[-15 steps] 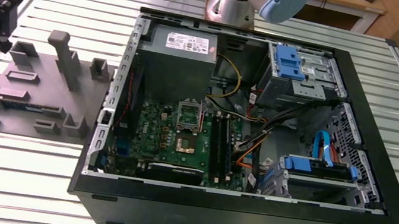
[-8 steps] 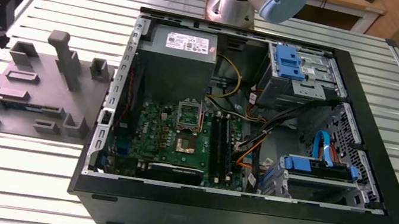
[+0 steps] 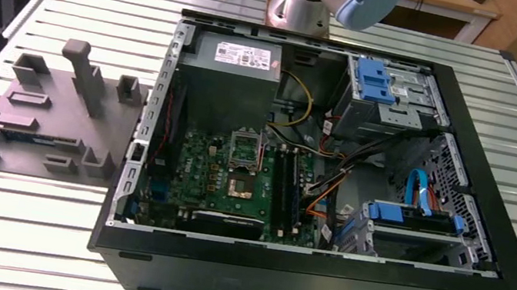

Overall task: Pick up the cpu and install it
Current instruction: 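Pick up the cpu and move it towards the insertion slot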

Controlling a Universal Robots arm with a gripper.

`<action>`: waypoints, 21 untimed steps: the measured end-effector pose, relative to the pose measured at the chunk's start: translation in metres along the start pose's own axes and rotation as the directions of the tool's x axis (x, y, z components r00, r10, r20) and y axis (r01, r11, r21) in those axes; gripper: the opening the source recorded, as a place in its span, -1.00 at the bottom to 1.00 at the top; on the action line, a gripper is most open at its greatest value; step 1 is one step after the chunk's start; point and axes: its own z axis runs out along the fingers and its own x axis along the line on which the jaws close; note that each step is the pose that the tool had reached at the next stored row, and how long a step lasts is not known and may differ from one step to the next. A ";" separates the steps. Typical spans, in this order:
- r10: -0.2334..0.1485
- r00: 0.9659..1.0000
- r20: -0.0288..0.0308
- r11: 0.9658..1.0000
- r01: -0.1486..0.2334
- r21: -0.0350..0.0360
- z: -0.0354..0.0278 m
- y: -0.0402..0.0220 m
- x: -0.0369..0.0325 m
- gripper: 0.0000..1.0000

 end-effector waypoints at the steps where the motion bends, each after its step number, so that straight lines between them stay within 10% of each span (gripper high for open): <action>1: 0.000 1.000 0.000 1.000 0.000 0.000 -0.0002 0.0000 0.0000 -0.06; 21: 0.000 1.000 0.000 1.000 0.000 0.000 -0.0062 0.0001 -0.0001 -0.06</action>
